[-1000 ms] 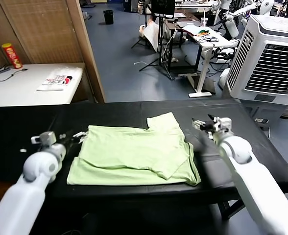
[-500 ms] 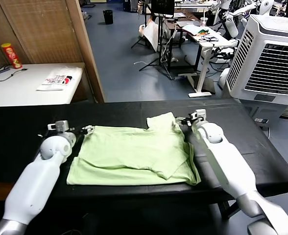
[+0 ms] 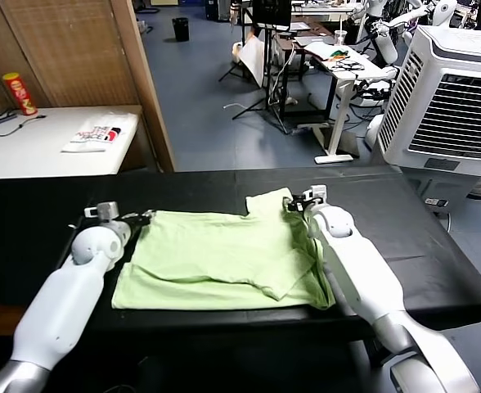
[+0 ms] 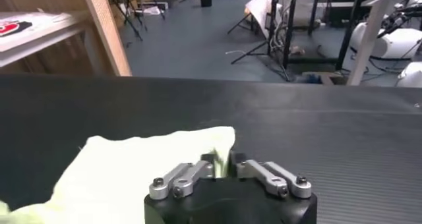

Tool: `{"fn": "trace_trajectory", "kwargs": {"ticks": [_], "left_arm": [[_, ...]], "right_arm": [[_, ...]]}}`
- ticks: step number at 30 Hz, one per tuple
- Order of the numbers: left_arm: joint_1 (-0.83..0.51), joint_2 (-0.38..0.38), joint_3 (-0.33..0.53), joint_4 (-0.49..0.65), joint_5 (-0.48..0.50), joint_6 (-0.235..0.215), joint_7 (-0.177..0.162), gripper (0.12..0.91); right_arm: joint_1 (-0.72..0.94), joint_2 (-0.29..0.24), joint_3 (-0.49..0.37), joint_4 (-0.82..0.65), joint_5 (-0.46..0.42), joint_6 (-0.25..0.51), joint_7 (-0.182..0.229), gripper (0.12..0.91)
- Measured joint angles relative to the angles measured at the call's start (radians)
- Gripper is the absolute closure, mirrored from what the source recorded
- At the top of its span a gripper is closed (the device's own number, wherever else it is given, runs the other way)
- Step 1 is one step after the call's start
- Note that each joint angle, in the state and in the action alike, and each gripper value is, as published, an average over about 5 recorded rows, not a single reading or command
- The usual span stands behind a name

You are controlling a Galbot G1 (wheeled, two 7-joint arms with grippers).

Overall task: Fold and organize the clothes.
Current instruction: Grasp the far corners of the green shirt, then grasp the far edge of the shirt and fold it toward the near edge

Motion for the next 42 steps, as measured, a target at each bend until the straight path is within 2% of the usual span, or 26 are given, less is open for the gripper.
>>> {"fn": "trace_trajectory", "kwargs": {"ticks": [7,12,20,25,28,36,42], "left_arm": [[0.001,-0.012,-0.022,-0.010,0.067,-0.050,-0.006,0.904],[0.024,-0.004,-0.048,-0.051,0.083,-0.058,-0.021,0.904],[0.126,0.047,-0.109,-0.201,0.070,-0.060,-0.029,0.904],[0.240,0.090,-0.164,-0.316,0.060,-0.057,-0.014,0.904],[0.312,0.106,-0.195,-0.374,0.061,-0.059,-0.016,0.904],[0.443,0.117,-0.262,-0.465,0.076,-0.052,-0.027,0.904],[0.520,0.106,-0.310,-0.518,0.101,-0.052,-0.036,0.904]], "right_arm": [[-0.018,-0.025,-0.002,0.046,0.041,0.066,-0.002,0.900],[-0.046,-0.072,-0.006,0.137,0.119,0.045,0.003,0.900],[-0.175,-0.195,0.019,0.427,0.196,-0.053,0.076,0.900],[-0.298,-0.258,0.052,0.609,0.242,-0.110,0.130,0.900],[-0.372,-0.288,0.078,0.706,0.283,-0.148,0.169,0.900],[-0.555,-0.344,0.135,0.913,0.310,-0.244,0.242,0.900],[-0.660,-0.358,0.160,0.981,0.284,-0.268,0.253,0.900]]}}
